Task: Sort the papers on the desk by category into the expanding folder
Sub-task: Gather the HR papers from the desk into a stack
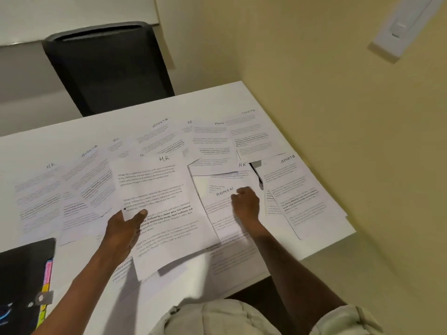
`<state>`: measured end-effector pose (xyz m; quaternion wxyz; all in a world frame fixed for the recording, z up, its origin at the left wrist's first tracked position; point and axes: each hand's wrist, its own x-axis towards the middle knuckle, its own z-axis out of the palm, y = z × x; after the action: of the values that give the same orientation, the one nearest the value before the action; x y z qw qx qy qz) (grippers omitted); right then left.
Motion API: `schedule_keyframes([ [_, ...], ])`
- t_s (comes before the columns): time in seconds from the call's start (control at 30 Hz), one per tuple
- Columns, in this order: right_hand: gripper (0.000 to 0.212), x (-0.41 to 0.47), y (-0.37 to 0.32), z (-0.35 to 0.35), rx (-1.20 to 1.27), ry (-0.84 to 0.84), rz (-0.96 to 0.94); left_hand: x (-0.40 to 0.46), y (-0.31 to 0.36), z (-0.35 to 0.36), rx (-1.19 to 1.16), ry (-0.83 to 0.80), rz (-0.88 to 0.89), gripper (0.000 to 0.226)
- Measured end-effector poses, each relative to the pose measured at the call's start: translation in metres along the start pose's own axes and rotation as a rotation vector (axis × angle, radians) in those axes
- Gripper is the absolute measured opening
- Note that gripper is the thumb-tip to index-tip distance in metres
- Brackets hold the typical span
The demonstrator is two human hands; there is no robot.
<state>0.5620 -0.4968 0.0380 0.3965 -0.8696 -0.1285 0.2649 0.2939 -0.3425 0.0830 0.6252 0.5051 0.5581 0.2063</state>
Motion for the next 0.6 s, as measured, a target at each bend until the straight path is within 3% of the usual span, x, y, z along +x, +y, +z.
schedule_keyframes([
  [0.1, 0.042, 0.029, 0.013, -0.029, -0.221, 0.156, 0.066, -0.002, 0.004, 0.008, -0.015, -0.004, 0.004, 0.016],
  [0.23, 0.051, 0.058, 0.021, -0.04, -0.046, 0.061, 0.265, -0.01, 0.009, 0.017, -0.023, -0.035, 0.026, 0.012],
  [0.33, 0.016, 0.063, 0.022, -0.043, -0.018, 0.03, 0.256, -0.012, 0.013, 0.017, -0.049, -0.053, 0.017, 0.022],
  [0.4, 0.024, 0.062, 0.019, -0.041, -0.003, 0.019, 0.216, -0.012, 0.016, 0.014, -0.096, -0.08, 0.013, 0.04],
  [0.47, 0.03, 0.056, 0.014, -0.042, 0.066, 0.109, 0.155, -0.013, 0.019, 0.014, -0.106, -0.08, 0.035, 0.049],
  [0.6, 0.015, 0.047, 0.0, -0.051, 0.167, 0.176, 0.088, -0.017, 0.032, 0.024, -0.086, -0.041, 0.092, 0.032],
])
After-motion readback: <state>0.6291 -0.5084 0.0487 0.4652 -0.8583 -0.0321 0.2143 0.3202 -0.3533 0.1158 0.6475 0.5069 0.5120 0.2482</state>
